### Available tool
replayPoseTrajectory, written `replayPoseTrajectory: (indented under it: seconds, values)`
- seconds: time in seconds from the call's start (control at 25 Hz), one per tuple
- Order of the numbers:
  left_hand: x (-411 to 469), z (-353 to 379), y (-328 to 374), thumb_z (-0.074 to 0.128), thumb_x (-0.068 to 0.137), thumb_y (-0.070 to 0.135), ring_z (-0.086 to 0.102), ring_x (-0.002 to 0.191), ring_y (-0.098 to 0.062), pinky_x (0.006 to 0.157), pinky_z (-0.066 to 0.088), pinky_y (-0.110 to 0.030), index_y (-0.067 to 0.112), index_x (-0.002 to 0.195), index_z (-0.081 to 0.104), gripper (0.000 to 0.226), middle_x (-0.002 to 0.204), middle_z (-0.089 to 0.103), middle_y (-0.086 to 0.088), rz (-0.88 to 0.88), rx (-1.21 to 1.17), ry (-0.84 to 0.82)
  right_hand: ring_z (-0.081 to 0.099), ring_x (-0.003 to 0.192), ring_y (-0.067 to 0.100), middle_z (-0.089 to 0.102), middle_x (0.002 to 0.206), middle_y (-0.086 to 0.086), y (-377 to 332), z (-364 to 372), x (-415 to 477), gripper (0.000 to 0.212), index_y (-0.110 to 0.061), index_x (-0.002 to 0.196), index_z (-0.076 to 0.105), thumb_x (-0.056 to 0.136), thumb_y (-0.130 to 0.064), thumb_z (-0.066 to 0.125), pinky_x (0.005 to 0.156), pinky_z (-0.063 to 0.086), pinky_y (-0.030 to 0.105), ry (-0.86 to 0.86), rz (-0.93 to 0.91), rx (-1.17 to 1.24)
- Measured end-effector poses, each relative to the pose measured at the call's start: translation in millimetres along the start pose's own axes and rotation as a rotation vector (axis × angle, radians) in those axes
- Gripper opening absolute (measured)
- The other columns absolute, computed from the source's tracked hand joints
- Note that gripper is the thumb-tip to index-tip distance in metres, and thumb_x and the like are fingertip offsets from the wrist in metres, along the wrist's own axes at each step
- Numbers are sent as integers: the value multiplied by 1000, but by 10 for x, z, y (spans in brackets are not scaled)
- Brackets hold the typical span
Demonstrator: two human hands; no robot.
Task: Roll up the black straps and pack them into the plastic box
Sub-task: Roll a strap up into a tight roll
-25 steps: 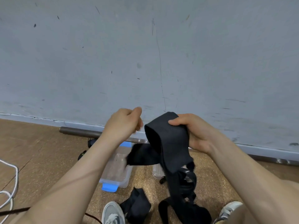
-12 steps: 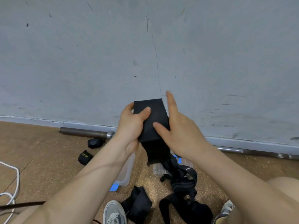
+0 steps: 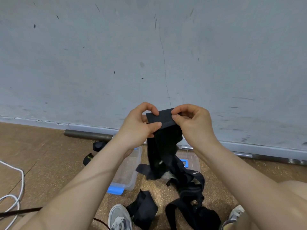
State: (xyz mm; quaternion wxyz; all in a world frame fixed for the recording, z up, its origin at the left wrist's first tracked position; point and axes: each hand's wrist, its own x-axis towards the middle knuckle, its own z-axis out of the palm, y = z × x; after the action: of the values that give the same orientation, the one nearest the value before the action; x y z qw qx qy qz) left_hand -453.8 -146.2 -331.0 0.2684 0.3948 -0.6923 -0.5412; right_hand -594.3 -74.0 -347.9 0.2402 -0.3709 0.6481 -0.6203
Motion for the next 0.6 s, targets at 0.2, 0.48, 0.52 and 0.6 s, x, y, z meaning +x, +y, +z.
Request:
replayPoseTrajectory:
  seconds: [0.2, 0.48, 0.52, 0.6]
  values:
    - [61, 17, -28, 73, 83, -1, 67, 65, -20, 63, 57, -30, 10, 83, 66, 14, 70, 67, -11, 25, -225, 186, 58, 63, 6, 61, 71, -12, -97, -109, -16, 14, -27, 84, 68, 86, -14, 73, 59, 46, 19, -226, -53, -261]
    - [-5, 141, -17, 59, 97, 15, 64, 62, -14, 51, 48, -24, 19, 99, 63, 6, 71, 69, -5, 0, -285, -33, 53, 50, 11, 54, 65, 5, -141, -170, 31, 16, -12, 79, 67, 83, 3, 72, 39, 36, 16, -99, 244, 286]
    - [8, 145, -20, 60, 96, 11, 65, 63, -15, 52, 49, -24, 17, 96, 66, 8, 71, 70, -5, 6, -291, 25, 54, 51, 10, 56, 63, 4, -139, -164, 39, 14, -13, 81, 69, 85, 0, 72, 40, 38, 15, -114, 212, 203]
    - [47, 145, -32, 62, 94, 7, 65, 68, -17, 59, 52, -26, 16, 89, 70, 12, 74, 70, -6, -12, -301, 134, 57, 60, 11, 60, 72, 6, -191, -180, 27, 8, -15, 91, 71, 92, -8, 67, 42, 37, 10, -220, 170, -12]
